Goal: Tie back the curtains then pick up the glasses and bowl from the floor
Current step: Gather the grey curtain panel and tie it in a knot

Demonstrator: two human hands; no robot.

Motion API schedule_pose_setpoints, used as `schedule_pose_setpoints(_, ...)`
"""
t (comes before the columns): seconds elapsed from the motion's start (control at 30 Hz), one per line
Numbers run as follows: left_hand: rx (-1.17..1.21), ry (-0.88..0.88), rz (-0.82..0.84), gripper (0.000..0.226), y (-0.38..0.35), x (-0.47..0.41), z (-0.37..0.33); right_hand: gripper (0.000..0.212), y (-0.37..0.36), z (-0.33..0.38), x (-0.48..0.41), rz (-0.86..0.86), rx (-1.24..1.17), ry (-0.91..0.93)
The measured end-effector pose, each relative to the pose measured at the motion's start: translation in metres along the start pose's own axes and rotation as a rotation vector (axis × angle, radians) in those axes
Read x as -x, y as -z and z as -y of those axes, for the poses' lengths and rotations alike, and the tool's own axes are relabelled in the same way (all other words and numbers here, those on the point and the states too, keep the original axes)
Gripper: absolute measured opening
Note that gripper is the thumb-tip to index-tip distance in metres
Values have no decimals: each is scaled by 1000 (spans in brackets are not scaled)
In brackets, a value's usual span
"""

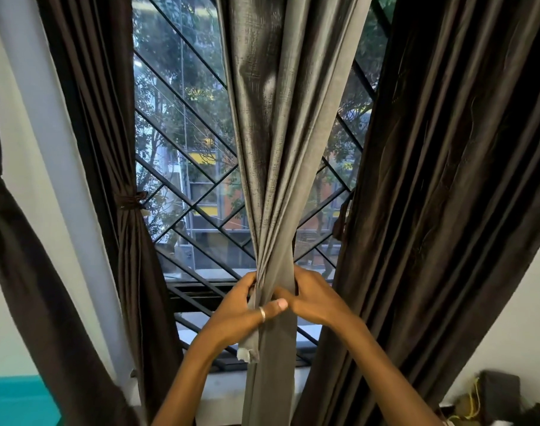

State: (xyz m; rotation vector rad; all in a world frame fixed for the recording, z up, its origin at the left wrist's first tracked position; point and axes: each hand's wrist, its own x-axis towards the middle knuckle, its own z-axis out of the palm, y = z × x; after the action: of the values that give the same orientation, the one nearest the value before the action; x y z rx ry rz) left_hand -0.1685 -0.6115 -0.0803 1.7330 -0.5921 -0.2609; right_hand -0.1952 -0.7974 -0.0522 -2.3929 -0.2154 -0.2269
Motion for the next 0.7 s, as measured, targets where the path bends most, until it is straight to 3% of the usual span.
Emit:
schedule_pose_setpoints(0.07,-113,-1,-75,72,-1,-4,3,45,-2,-2,-3,-31,29,-24)
schedule_pose_setpoints(0.2,-296,-72,-305,49,-3,-6,1,55,-3,0,-5,-80,80,-56)
schedule_pose_setpoints(0.37,-425,-73,-504,41,-9,-9,3,36,-2,3,-7,-145,136,-119)
schedule_pose_setpoints(0.53,-549,-68,-692,26,-15,-9,-4,33,6,4,-3,-132,154,-185)
schedule_pose_setpoints(0.63,-573,-58,-710,26,-17,-11,-5,9,8,2,-2,-146,-57,-280)
schedule_pose_setpoints(0.7,-552,-48,-713,25,-17,-12,-6,17,7,3,0,-148,-415,-412)
